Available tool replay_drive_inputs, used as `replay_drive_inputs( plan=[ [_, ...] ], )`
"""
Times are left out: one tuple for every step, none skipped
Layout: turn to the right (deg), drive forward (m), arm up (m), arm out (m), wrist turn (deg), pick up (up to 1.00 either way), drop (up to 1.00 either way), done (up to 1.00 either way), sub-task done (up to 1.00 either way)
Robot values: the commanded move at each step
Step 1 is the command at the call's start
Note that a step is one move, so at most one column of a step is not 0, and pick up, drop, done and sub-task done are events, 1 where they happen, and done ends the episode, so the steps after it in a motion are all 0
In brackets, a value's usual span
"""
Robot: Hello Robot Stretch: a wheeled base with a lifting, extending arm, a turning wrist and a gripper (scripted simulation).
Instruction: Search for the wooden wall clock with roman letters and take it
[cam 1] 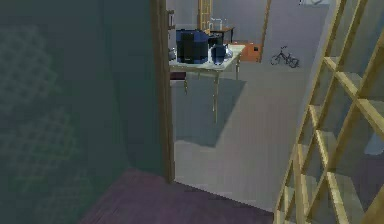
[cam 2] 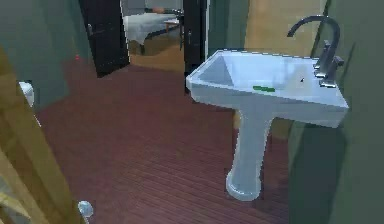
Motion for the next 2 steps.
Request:
replay_drive_inputs(
  plan=[
    [0.0, 0.6, 0.0, 0.0, 0.0, 0.0, 0.0, 0.0, 0.0],
    [15.0, 0.0, 0.0, 0.0, 0.0, 0.0, 0.0, 0.0, 0.0]
  ],
)
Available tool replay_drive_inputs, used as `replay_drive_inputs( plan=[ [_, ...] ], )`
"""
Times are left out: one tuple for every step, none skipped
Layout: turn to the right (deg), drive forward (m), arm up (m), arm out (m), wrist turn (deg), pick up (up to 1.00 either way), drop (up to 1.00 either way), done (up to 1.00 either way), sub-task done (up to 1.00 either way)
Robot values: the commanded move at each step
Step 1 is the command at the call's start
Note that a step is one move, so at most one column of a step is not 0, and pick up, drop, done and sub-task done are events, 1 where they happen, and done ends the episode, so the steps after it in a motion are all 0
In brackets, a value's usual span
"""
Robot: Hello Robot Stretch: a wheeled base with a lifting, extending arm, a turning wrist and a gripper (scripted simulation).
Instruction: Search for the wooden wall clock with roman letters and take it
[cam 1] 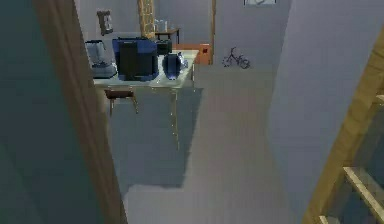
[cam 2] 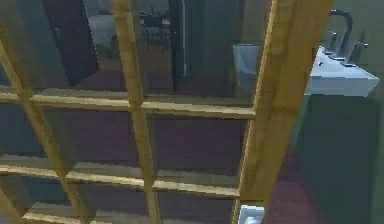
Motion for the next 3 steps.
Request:
replay_drive_inputs(
  plan=[
    [0.0, 0.95, 0.0, 0.0, 0.0, 0.0, 0.0, 0.0, 0.0],
    [18.0, 0.0, 0.0, 0.0, 0.0, 0.0, 0.0, 0.0, 0.0],
    [0.0, 0.15, 0.0, 0.0, 0.0, 0.0, 0.0, 0.0, 0.0]
  ],
)
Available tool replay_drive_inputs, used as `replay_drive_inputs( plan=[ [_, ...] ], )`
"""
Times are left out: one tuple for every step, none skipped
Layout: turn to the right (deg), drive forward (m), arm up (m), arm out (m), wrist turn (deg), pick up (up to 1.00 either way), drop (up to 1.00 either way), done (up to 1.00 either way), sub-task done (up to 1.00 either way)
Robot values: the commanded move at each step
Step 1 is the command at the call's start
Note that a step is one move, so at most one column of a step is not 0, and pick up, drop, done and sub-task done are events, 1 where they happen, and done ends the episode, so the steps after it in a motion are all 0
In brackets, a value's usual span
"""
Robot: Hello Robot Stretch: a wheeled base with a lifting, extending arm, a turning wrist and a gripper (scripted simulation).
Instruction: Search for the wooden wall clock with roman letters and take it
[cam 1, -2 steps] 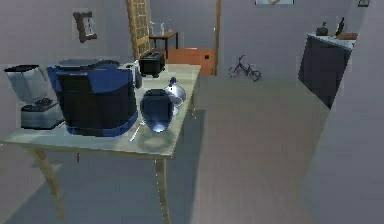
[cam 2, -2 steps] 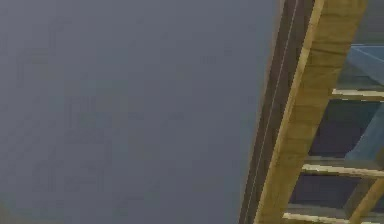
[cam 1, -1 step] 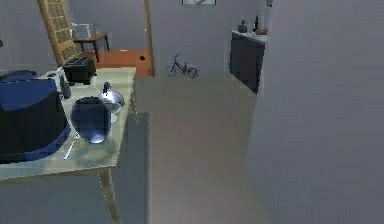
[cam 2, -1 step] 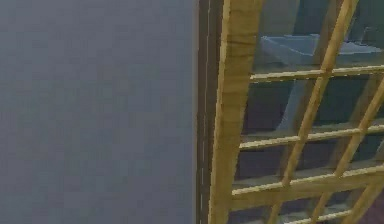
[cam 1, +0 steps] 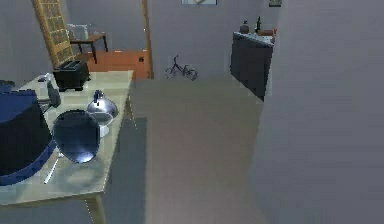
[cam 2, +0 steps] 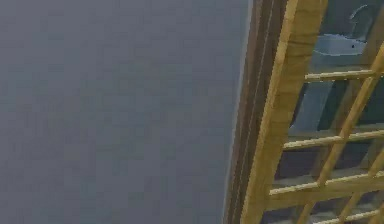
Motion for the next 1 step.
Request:
replay_drive_inputs(
  plan=[
    [-45.0, 0.0, 0.0, 0.0, 0.0, 0.0, 0.0, 0.0, 0.0]
  ],
)
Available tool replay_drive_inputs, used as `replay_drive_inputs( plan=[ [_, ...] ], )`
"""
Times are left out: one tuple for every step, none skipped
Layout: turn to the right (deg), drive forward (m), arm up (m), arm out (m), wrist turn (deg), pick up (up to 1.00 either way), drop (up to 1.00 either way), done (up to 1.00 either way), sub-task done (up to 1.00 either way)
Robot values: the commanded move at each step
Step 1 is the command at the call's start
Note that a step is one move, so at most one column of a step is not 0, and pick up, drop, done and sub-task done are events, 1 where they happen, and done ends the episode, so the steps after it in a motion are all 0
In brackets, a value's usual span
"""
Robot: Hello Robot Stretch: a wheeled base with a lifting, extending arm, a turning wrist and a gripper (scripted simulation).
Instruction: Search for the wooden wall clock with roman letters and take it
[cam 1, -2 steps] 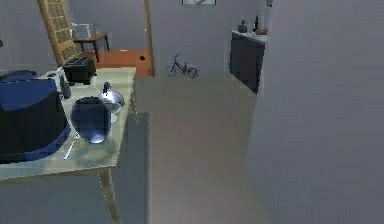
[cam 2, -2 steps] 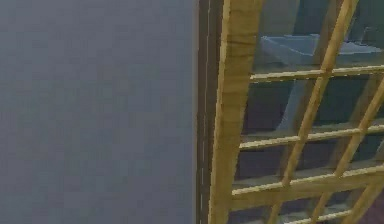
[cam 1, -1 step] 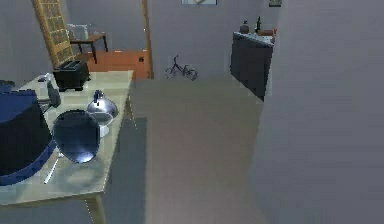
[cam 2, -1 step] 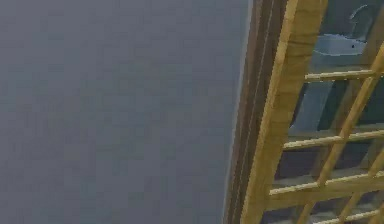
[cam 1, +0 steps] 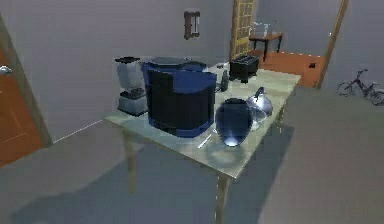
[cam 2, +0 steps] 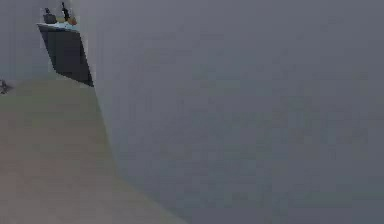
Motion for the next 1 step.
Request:
replay_drive_inputs(
  plan=[
    [-42.0, 0.0, 0.0, 0.0, 0.0, 0.0, 0.0, 0.0, 0.0]
  ],
)
